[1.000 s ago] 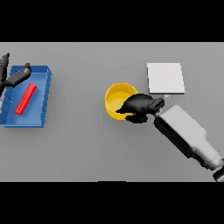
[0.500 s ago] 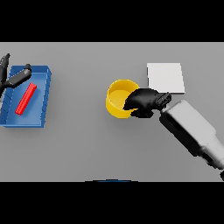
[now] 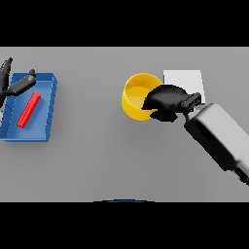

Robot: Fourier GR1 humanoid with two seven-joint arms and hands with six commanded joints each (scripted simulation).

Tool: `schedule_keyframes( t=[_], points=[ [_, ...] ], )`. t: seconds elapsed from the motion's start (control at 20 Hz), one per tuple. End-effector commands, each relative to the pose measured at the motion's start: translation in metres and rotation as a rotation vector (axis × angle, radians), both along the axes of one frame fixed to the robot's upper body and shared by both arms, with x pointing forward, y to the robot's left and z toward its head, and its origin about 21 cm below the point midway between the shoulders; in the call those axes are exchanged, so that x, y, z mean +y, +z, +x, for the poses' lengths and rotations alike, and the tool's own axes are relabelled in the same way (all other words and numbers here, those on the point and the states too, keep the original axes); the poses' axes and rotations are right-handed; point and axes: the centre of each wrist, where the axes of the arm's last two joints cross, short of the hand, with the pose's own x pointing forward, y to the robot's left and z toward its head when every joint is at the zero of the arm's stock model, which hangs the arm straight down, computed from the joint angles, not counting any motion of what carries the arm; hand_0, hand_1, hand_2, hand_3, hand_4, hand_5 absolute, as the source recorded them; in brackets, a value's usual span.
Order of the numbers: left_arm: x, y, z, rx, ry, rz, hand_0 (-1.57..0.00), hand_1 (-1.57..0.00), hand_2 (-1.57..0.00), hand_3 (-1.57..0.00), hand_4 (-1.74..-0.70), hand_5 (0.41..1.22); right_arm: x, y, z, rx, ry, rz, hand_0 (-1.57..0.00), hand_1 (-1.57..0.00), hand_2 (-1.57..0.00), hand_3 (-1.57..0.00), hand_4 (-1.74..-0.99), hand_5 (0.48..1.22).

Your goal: Pick up the red beaker and tilt it to pour out 1 green nut into yellow bowl. Pick up the yellow bowl and place it on the metallic measuring scale.

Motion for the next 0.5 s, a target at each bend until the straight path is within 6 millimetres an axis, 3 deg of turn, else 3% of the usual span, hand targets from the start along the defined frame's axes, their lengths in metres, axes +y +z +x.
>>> schedule_keyframes(
  t=[0.0,0.2,0.45],
  points=[
    [0.0,0.001,0.001,0.0,0.008,0.01,0.0,0.0,0.0,0.0,-0.8,0.723,-0.002,0.007,0.0,-0.011,0.012,0.005,-1.57,-1.57,-1.56,-1.24,-1.719,1.22],
    [-0.002,0.003,-0.004,-0.012,0.002,0.002,0.0,0.0,0.0,0.0,-0.81,0.741,-0.016,0.021,0.014,-0.099,-0.055,-0.022,-1.57,-1.57,-1.57,-1.33,-1.72,1.221],
    [-0.001,0.007,-0.008,0.013,0.03,0.017,0.0,0.0,0.0,0.0,-0.81,0.739,-0.046,0.03,0.038,-0.144,-0.169,-0.016,-1.57,-1.57,-1.57,-1.23,-1.72,1.221]
  ],
)
